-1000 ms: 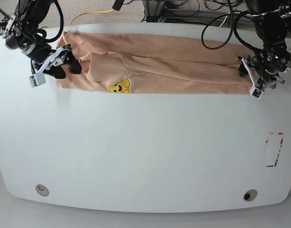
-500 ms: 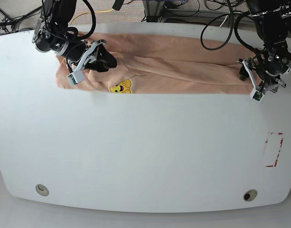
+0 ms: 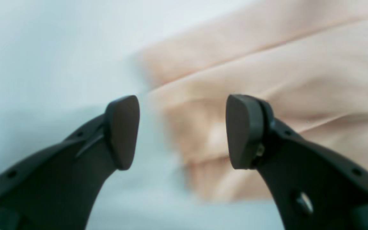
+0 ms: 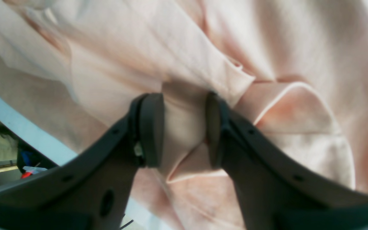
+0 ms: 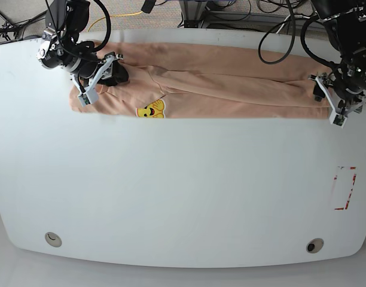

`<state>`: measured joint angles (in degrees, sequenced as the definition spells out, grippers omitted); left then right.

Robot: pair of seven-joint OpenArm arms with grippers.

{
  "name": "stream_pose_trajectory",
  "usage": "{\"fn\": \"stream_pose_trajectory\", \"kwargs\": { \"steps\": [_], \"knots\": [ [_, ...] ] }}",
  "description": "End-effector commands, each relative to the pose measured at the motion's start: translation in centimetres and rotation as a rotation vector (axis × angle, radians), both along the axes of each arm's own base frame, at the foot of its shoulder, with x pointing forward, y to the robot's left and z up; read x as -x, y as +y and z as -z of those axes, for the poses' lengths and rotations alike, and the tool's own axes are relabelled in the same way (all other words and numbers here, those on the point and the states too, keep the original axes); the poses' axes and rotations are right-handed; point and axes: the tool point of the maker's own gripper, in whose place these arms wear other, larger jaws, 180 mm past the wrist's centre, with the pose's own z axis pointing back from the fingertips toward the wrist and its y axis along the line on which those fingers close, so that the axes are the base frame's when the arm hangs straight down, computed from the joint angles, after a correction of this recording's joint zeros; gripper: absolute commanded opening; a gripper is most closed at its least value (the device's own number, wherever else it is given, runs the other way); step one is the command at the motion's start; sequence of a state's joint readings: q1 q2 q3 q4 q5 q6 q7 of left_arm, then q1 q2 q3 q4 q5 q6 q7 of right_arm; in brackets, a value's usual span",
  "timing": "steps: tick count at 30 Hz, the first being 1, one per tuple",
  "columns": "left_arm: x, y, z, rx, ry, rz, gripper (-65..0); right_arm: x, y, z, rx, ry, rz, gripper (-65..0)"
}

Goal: Fold the T-shirt properly
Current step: 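Grasp the strip's other end with the left gripper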

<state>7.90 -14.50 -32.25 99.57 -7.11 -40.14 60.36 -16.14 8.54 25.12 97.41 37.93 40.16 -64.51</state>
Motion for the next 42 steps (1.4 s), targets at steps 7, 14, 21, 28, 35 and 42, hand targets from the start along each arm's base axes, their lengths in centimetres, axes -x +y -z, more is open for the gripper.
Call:
{"fn": "stream_pose_trajectory", "kwargs": {
  "steps": [7,14,21,28,35,42],
  "knots": [
    [0.8,3.1,-2.1,0.192,-0.066,-0.146,-15.1,0.2,-1.0,0.3,0.031,0.019,-0.005,-44.1],
    [2.5,2.2,0.9,0.359,0.002,-0.145,-15.0,0.4,-0.9,0.4,0.028,0.024,-0.004,-44.1],
    [2.7,0.0,2.6,0.464,0.037,-0.119,-15.0,0.2,-0.9,0.2,0.031,0.015,-0.005,-44.1],
    [2.7,-1.4,4.4,0.536,0.067,-0.142,-16.7,0.0,-1.0,0.1,0.032,0.008,-0.002,-44.1],
    [2.8,-1.6,5.0,0.555,0.077,-0.153,-58.1,-0.2,-1.1,0.1,0.026,-0.002,0.008,-44.2],
    [1.5,-1.6,1.2,0.454,-0.017,-0.072,-60.1,-0.1,-1.0,0.1,0.027,-0.002,0.007,-44.2]
  ]
}}
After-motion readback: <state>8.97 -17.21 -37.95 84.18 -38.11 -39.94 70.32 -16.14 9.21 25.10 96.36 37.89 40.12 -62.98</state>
